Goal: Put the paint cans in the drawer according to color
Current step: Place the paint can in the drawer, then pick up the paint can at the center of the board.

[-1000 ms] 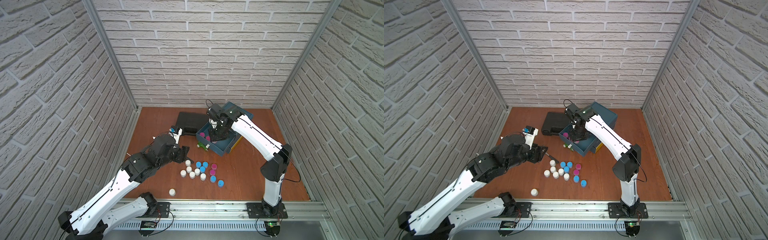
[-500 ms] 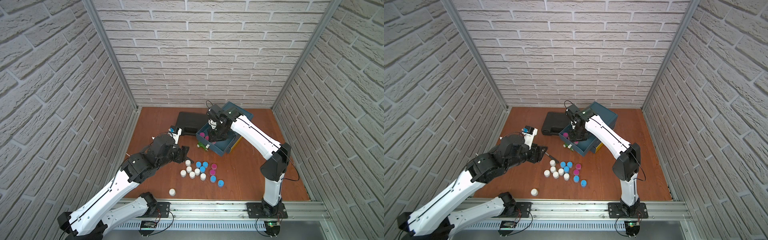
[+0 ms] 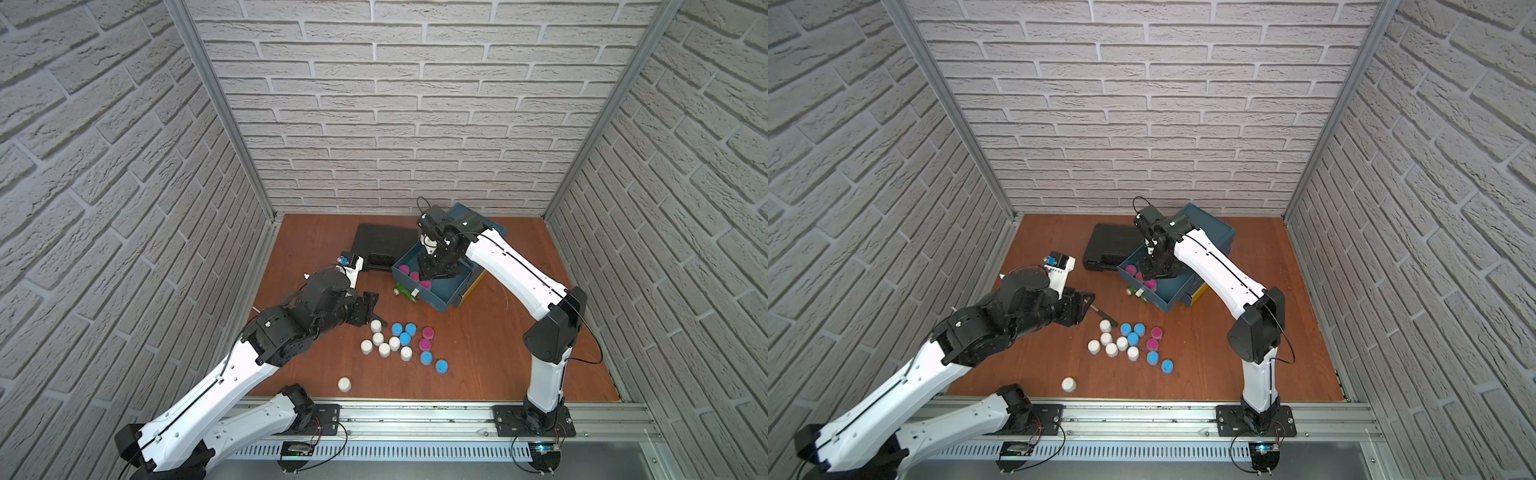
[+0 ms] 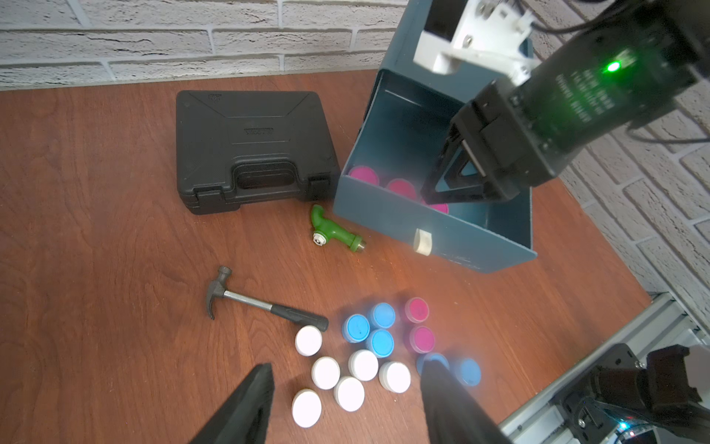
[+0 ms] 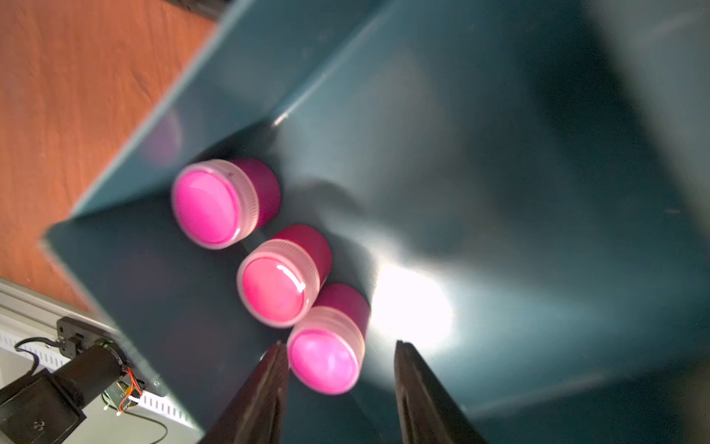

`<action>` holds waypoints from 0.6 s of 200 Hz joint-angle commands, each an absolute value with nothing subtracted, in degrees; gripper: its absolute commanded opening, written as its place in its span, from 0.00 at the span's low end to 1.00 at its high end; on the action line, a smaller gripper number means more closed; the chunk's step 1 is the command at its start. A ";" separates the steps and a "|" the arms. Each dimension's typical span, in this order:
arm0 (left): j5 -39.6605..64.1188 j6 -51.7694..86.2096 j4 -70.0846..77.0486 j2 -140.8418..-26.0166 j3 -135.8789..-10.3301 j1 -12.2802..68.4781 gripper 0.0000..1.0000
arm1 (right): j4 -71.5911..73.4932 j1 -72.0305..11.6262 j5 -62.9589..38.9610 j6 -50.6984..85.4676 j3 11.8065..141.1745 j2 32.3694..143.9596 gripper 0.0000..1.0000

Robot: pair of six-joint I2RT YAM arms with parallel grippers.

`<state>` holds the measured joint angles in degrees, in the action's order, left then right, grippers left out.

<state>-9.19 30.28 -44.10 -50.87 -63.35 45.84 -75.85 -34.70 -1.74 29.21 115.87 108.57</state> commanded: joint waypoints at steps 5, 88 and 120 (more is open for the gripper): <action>-9.47 30.45 -41.61 -50.79 -64.42 46.15 0.66 | -71.87 -34.52 2.64 33.72 112.37 96.74 0.49; -8.64 30.32 -41.31 -51.33 -63.42 46.12 0.66 | -54.47 -36.38 8.66 57.67 63.66 58.53 0.49; -7.86 30.27 -41.22 -51.58 -62.94 46.14 0.66 | -47.20 -36.72 4.47 64.63 47.13 52.30 0.52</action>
<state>-8.71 30.26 -43.62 -51.40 -63.35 45.89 -56.07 -36.01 6.46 55.90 56.66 54.94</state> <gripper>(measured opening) 0.660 0.508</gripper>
